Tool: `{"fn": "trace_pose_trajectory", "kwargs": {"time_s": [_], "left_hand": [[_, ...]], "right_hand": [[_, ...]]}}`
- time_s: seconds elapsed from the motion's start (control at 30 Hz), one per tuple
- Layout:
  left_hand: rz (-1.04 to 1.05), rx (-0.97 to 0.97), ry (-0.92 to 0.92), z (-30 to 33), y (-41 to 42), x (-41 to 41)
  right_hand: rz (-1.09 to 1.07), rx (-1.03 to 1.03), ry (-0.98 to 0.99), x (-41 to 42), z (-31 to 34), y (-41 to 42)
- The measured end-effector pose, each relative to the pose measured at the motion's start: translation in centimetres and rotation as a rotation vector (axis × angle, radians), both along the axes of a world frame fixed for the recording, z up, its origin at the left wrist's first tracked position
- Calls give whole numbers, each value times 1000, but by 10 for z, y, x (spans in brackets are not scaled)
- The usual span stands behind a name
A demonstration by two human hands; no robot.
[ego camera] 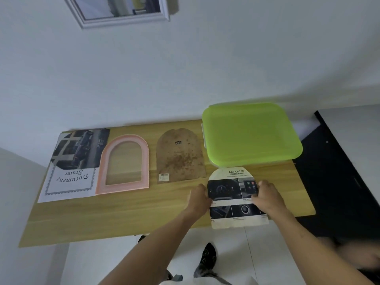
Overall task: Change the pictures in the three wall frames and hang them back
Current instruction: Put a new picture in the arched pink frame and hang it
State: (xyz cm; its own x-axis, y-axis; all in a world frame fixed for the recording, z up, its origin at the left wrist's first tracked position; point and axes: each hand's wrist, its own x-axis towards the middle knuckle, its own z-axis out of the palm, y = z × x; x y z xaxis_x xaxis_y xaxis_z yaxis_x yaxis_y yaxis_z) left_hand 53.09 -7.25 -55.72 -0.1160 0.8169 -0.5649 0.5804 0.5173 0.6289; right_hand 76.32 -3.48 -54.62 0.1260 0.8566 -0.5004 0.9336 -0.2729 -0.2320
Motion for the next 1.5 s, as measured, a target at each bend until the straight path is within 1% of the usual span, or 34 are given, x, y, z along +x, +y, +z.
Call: {"fn": "trace_pose_trajectory", "kwargs": {"time_s": [0.07,0.1,0.17,0.23,0.3,0.33,0.4,0.5,0.57,0.63,0.77,0.9,1.07,1.2,1.27,1.4,1.5], "left_hand": [[-92,69,163,5,-3,5],[-174,120,247,6,-5,6],[-387,266,372,6,-7,7],[-626,365,423,1,-7,6],[-794,340,451,-5,-4,6],[-831,304,455,-8,-3,7],[-841,278,447,-12,-1,8],[-836,293,441,-15,0,8],[-821,326,427,-13,-1,5],[-783,401,392,-10,-1,-1],[-699,527,369,0,0,-30],[-553,547,433,7,0,-87],[-331,479,519,27,-6,-185],[-148,406,586,41,-12,-272],[-55,369,609,43,-14,-315],[98,259,628,37,-19,-390],[117,225,620,29,-22,-436]], "right_hand": [[143,91,-149,-1,-2,-2],[205,140,-178,-4,-2,-3],[316,210,-158,-8,-7,-4],[384,208,-149,-12,-10,-5],[393,172,-172,-15,-12,-7],[392,170,-176,-15,-14,-9],[384,181,-171,-13,-15,-10],[388,197,-171,-11,-16,-9],[406,239,-192,-12,-15,-8],[440,312,-172,-15,-13,-7],[504,481,-34,-39,-3,0],[596,537,86,-93,4,10],[673,559,179,-186,15,23],[691,569,197,-271,35,29],[738,578,192,-312,43,30],[838,487,230,-391,39,35],[855,415,216,-447,32,33]]}}
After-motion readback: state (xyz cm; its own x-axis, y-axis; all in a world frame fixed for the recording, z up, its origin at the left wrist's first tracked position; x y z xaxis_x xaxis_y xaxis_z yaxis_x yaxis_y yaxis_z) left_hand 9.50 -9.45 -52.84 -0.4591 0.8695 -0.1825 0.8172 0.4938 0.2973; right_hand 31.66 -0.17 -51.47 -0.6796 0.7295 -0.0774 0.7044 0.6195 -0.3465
